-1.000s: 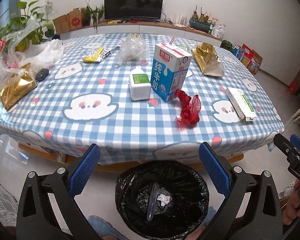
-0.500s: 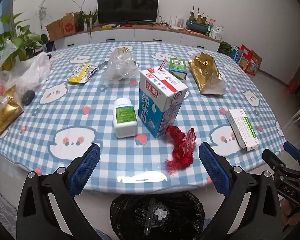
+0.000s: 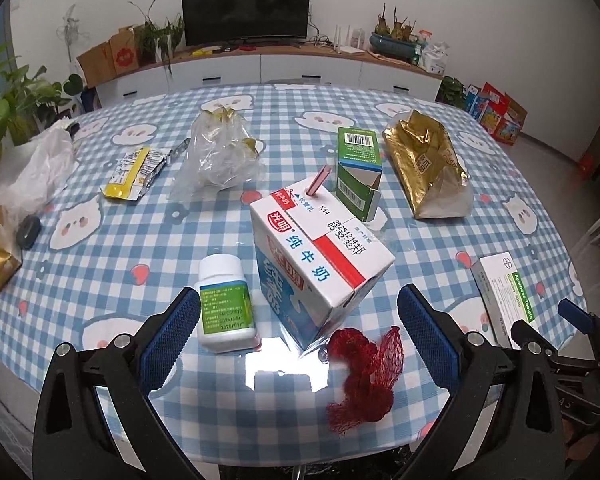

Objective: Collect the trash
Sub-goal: 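Grasp the white milk carton with the left tool while the right tool grasps the Acarbose Tablets box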

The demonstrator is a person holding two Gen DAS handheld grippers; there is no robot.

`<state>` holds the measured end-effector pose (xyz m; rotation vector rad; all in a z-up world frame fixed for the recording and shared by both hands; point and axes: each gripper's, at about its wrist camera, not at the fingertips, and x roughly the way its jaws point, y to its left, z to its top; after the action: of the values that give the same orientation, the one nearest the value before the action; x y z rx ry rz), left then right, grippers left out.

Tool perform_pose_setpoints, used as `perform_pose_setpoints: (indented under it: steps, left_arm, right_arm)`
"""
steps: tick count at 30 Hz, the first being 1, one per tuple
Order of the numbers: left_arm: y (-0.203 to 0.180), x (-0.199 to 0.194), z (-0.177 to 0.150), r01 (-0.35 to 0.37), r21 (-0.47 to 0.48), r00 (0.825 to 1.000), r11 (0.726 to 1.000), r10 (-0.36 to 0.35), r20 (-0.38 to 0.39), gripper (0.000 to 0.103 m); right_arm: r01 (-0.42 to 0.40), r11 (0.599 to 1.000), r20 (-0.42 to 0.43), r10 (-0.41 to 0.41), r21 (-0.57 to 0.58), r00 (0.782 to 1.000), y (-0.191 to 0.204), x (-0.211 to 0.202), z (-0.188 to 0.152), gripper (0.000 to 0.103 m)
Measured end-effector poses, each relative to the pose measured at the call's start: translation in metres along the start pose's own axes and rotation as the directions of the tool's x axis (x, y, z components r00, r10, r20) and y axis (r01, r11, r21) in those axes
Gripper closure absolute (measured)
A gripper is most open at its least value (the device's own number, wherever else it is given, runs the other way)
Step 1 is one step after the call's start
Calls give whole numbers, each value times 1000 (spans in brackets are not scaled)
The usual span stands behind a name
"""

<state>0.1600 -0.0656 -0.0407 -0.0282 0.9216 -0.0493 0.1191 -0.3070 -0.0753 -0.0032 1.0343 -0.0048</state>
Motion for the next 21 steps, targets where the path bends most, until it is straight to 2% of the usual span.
perform_pose_setpoints:
  steps: [9,16,21]
  left_arm:
    - [1,17,12,-5,-6,1000,1000,5,-8,8]
    - [-1,28,13,10,-17,999,1000,-11,-35,28]
    - [-4,30,12,16,-17,999,1000,-17,-37,41]
  right_arm:
    - [-18,1000,-58,18,8,998,-1,26,8,18]
    - [-14,1000,-100,16,22,995,-1,37,10,29]
    - [-11,1000,-117,13,21,993,0,41,8,42]
